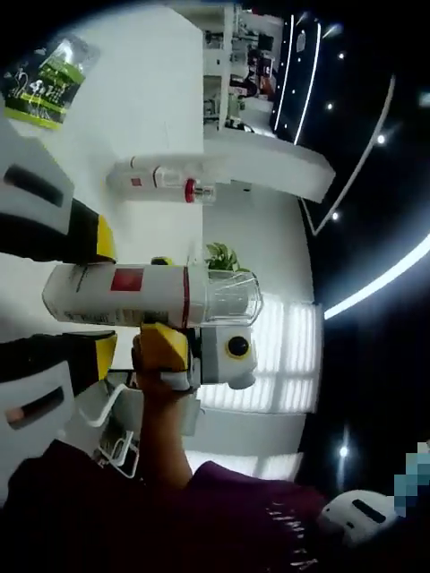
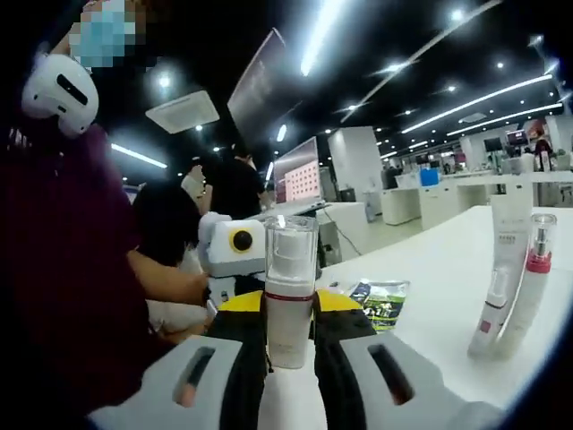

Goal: Arrange the skincare products in the storage area until every visible bottle or jar stands upright without overlapping.

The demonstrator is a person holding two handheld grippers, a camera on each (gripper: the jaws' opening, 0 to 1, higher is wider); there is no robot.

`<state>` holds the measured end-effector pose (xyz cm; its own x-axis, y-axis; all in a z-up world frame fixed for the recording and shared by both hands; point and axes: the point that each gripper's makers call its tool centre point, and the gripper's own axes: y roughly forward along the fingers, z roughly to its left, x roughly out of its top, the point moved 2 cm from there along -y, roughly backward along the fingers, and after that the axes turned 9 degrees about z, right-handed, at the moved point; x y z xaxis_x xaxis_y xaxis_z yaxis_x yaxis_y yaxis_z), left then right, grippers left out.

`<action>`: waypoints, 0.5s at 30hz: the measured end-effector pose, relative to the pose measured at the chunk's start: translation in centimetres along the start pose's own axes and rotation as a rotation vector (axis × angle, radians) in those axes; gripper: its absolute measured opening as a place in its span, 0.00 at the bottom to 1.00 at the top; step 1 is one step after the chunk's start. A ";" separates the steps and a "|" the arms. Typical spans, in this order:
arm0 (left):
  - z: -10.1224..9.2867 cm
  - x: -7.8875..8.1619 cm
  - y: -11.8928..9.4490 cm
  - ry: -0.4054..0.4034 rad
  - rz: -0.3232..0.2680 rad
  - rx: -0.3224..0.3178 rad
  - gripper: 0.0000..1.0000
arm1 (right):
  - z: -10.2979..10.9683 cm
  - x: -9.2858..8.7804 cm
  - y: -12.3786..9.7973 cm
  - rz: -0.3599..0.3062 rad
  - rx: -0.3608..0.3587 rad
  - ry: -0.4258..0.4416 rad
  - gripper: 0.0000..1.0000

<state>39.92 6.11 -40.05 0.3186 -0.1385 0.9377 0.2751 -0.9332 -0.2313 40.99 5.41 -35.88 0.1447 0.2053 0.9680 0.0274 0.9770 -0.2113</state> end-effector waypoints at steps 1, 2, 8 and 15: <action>-0.3 0.1 0.0 -0.020 -0.002 -0.034 0.29 | 0.5 0.0 0.0 0.004 0.027 -0.011 0.17; -0.9 0.2 0.0 -0.049 -0.003 -0.082 0.28 | 1.0 0.1 0.0 0.007 0.058 -0.015 0.17; -1.1 0.5 0.2 -0.021 -0.024 -0.058 0.23 | 1.0 0.6 -0.1 -0.017 0.052 -0.004 0.18; 3.1 0.7 0.2 0.031 -0.007 0.309 0.22 | -2.3 -0.1 1.1 0.044 -0.249 -0.001 0.23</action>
<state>43.01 6.83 -40.20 0.2891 -0.1470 0.9460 0.5413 -0.7899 -0.2882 43.26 6.34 -36.55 0.1506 0.2476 0.9571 0.2637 0.9230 -0.2803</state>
